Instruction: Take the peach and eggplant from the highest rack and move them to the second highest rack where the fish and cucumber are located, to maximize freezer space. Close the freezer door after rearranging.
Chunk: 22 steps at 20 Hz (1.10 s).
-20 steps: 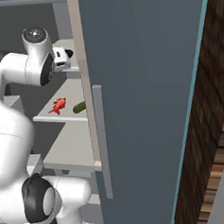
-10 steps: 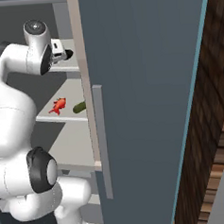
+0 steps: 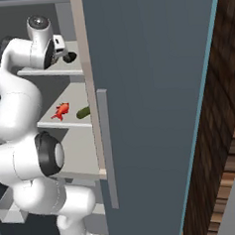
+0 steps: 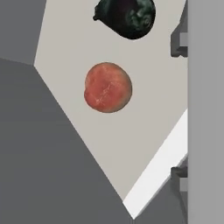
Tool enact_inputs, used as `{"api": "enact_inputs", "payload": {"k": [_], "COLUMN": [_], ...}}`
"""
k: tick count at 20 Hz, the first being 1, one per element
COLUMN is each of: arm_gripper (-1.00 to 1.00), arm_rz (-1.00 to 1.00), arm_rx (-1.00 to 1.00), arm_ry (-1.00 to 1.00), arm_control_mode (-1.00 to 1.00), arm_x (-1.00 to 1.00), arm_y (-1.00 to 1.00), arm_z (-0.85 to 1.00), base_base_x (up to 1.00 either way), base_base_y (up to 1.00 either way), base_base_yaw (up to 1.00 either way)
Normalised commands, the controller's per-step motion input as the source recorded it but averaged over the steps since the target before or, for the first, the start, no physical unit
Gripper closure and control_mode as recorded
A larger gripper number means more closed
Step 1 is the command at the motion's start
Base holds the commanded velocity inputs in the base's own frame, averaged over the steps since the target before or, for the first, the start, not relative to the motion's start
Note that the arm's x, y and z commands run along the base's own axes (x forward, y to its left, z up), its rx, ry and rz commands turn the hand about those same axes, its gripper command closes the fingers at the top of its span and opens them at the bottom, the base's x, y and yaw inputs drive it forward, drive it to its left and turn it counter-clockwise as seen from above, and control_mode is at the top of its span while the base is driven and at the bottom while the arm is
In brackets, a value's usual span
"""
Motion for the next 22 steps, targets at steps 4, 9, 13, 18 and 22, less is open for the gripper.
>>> {"api": "enact_inputs", "payload": {"k": [4, 9, 13, 18, 22], "arm_gripper": [-1.00, -1.00, -1.00, -1.00, -1.00], "arm_rz": [0.00, 0.00, 0.00, 0.00, 0.00], "arm_rx": [0.00, -0.02, -0.04, -0.03, -0.03], "arm_ry": [0.00, 0.00, 0.00, 0.00, 0.00], "arm_control_mode": [-1.00, -1.00, -1.00, -1.00, -1.00], "arm_x": [0.47, 0.47, 0.37, 0.30, 0.23], "arm_y": [0.11, 0.00, 0.09, 0.21, 0.19], "arm_z": [0.00, -0.07, -0.10, -0.08, -0.08], "base_base_x": [0.00, 0.00, 0.00, 0.00, 0.00], "base_base_y": [0.00, 0.00, 0.00, 0.00, 0.00], "base_base_yaw": [0.00, 0.00, 0.00, 0.00, 0.00]}}
